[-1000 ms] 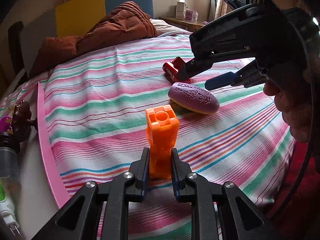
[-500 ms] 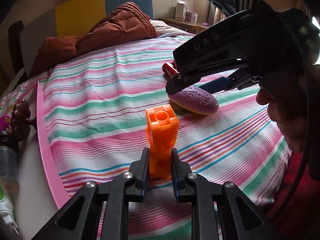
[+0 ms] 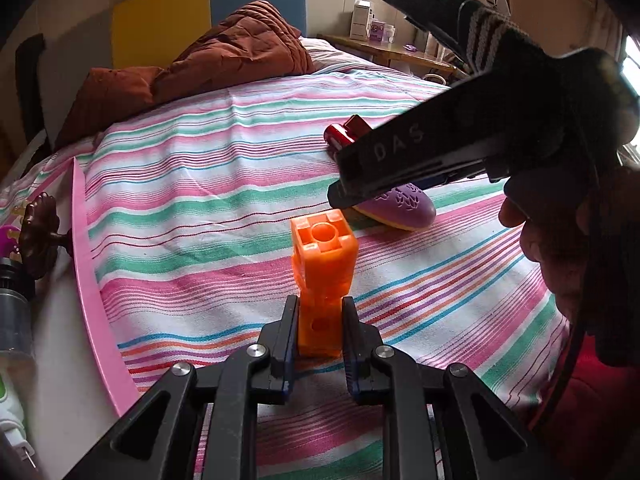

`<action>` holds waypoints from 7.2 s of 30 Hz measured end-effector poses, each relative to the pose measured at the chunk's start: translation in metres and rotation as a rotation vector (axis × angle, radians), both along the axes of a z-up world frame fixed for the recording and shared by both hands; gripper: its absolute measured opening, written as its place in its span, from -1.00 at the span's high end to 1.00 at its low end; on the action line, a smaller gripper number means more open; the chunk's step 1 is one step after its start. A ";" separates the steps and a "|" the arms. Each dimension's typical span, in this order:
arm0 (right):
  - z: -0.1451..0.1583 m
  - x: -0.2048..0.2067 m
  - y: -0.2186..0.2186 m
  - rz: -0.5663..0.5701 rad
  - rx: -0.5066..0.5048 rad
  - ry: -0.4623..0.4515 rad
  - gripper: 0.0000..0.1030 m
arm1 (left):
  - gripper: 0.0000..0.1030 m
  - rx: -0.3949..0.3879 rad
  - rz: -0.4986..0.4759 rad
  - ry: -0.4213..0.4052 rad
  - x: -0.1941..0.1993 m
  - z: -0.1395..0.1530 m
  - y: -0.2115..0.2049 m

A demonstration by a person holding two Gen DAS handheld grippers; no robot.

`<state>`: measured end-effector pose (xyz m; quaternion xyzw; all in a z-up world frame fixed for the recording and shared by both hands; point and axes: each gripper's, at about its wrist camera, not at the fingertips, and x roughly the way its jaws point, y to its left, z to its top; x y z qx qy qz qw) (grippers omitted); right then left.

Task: Organize rigid objects
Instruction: 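Close the right tool around the purple egg, then carry the orange block into the tray and open the left tool, then carry the purple egg into the tray and open the right tool, then move both tools back toward the red cylinder and red puzzle piece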

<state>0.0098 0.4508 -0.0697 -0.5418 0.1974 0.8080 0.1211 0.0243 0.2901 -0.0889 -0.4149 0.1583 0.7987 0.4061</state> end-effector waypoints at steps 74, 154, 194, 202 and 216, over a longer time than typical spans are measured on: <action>-0.003 0.006 -0.037 0.196 0.262 0.006 0.15 | 0.38 0.110 0.406 -0.203 -0.111 0.032 -0.150; 0.013 -0.054 -0.261 0.696 0.270 0.119 0.15 | 0.16 0.050 0.645 0.037 -0.047 0.069 -0.272; 0.082 -0.013 -0.078 0.281 0.282 0.318 0.02 | 0.07 0.023 0.563 0.163 -0.037 0.106 -0.235; 0.062 0.017 0.023 -0.115 0.212 0.306 0.01 | 0.06 0.016 0.474 0.211 -0.034 0.122 -0.195; 0.058 0.033 0.068 -0.306 0.104 0.275 0.01 | 0.04 -0.007 0.273 0.201 -0.031 0.117 -0.098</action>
